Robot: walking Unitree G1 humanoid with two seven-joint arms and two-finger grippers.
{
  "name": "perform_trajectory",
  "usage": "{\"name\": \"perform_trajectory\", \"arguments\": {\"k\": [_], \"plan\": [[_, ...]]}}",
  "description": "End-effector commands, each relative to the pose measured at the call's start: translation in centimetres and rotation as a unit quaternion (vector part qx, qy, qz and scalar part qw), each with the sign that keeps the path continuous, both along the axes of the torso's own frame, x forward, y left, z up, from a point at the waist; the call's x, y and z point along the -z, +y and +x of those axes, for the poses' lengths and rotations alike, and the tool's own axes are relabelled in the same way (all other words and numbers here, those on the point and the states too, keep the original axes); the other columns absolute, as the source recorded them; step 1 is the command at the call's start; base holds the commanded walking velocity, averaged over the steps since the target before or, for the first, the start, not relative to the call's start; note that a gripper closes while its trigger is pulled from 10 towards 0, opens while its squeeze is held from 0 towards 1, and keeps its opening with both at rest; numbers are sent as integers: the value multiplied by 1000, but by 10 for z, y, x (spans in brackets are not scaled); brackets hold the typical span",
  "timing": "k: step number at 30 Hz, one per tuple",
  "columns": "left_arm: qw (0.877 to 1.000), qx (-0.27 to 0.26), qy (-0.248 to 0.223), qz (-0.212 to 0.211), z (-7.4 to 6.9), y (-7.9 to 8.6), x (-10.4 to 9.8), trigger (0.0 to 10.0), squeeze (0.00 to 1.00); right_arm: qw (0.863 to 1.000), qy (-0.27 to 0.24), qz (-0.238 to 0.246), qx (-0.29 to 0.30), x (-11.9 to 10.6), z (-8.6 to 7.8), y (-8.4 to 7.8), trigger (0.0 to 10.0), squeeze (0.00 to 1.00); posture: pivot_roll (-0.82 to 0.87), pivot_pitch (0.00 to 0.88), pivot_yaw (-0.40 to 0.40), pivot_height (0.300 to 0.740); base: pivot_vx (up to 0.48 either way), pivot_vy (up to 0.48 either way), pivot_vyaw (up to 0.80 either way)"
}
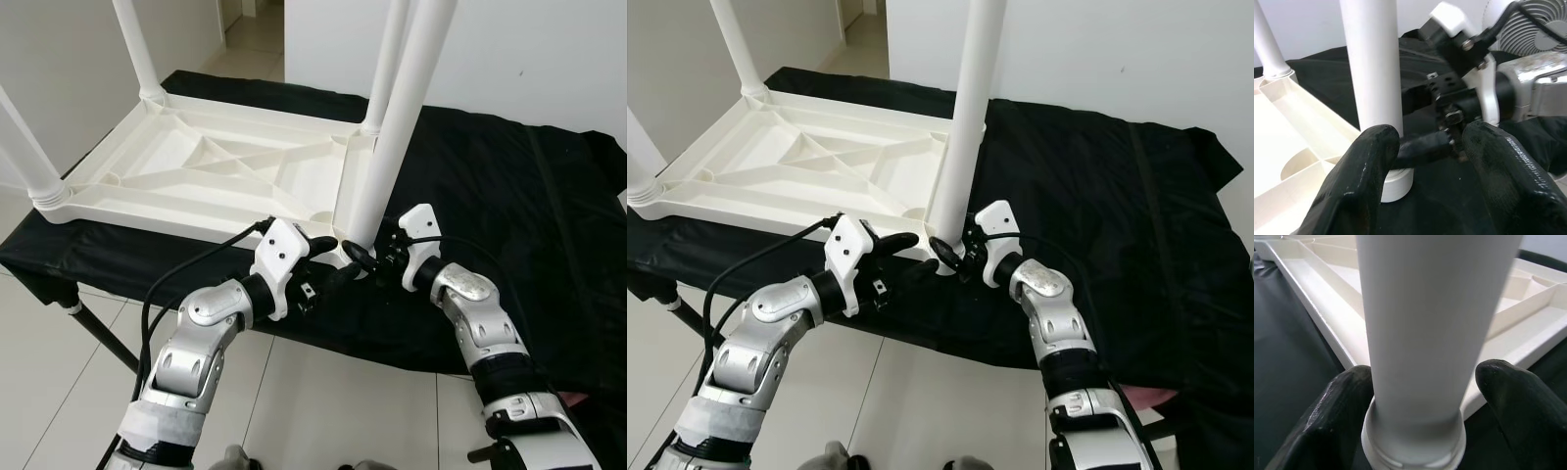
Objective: Building children table
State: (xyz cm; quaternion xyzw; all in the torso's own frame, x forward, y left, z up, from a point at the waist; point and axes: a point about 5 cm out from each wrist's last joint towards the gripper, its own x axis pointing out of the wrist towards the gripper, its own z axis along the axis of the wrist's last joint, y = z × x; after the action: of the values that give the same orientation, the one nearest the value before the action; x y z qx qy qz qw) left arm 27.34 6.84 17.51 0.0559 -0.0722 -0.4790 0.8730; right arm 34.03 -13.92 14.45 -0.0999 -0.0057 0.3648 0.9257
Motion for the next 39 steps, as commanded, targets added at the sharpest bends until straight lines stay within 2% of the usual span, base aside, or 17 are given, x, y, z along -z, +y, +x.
{"name": "perform_trajectory", "arguments": {"k": [1,10,12,13,14,15,16,22,27,33,34,35,36,39], "plan": [[1000,-30,-3,-7,3,1,-3,10000,0,1000,-5,-14,-12,0,3,2,10000,0,-82,31,8,740,0,0,0],[999,-32,-3,-6,3,3,-3,10000,0,999,4,-10,-45,-1,8,12,10000,0,-68,22,20,740,0,0,0],[1000,-29,-3,-2,2,4,-3,10000,0,998,9,-14,-67,2,11,18,10000,0,-66,25,28,740,0,0,0],[1000,-28,-3,-2,2,4,-3,10000,0,997,12,-18,-72,3,12,19,4824,0,-66,25,28,740,0,0,0],[1000,-28,-3,-2,2,4,-3,10000,0,997,12,-18,-72,3,12,19,4824,0,-66,25,28,740,0,0,0],[1000,-27,-2,-1,2,4,-3,10000,0,997,22,-19,-73,6,12,19,4353,0,-62,27,36,740,0,0,0],[1000,-26,-1,0,2,4,-3,10000,0,997,33,-19,-72,11,12,17,0,0,-62,27,36,740,0,0,0],[1000,-29,0,0,0,5,-3,10000,0,997,49,-5,-66,15,9,12,0,0,-44,34,17,740,0,0,0],[999,-37,3,-2,-2,6,0,10000,0,999,31,1,-29,10,7,11,0,0,-38,39,10,740,0,0,0],[999,-40,2,-2,-2,6,0,10000,0,1000,1,27,3,5,-1,21,275,0,-35,49,-1,740,0,0,0],[999,-42,2,-2,-2,6,0,10000,0,998,-3,47,35,3,-3,24,10000,0,-38,49,-3,740,0,0,0],[999,-44,3,-2,-2,7,0,10000,0,996,-8,62,66,1,-4,26,10000,0,-38,49,-3,740,0,0,0],[999,-44,3,-2,-2,7,0,10000,0,996,-8,62,66,1,-4,26,10000,0,-38,49,-3,740,0,0,0],[999,-49,6,-4,-3,7,0,10000,0,979,-8,92,181,3,-11,30,10000,0,-36,55,-8,740,0,0,0]]}}
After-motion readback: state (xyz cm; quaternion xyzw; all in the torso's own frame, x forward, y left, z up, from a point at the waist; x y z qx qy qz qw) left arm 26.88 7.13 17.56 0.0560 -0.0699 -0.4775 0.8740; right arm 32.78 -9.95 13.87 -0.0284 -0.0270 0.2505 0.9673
